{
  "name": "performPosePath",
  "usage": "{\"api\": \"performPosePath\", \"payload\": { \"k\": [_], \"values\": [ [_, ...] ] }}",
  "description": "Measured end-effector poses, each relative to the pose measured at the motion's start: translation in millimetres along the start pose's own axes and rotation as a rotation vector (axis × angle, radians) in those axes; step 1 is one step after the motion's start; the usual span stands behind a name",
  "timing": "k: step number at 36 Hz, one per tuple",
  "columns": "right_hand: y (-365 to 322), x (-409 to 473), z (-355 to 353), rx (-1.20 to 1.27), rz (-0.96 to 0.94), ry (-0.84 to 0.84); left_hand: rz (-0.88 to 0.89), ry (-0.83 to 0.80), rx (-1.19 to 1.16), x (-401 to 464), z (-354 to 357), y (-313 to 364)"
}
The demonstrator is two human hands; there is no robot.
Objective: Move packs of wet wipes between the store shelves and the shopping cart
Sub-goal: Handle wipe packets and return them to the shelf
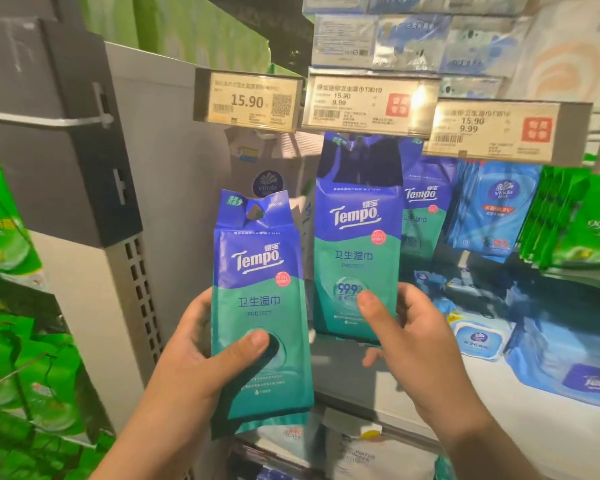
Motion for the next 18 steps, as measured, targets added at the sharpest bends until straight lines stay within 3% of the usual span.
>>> {"api": "performPosePath", "payload": {
  "k": [10,15,18],
  "values": [
    [7,48,21,0.289,0.095,0.168,0.008,0.015,0.003,1,-6,4],
    [1,85,34,0.376,0.142,0.155,-0.002,0.006,0.009,-1,-6,3],
    [-1,102,39,0.454,0.29,0.172,-0.015,0.007,-0.003,-3,-6,1]
  ]
}}
Point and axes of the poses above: each hand's wrist, its own x-axis towards the middle knuckle, its own z-axis out of the palm, y = z × x, the point moved 5 cm from there along x, towards the middle knuckle, and after that the axes turned 10 degrees about z, right-handed, at the moved point
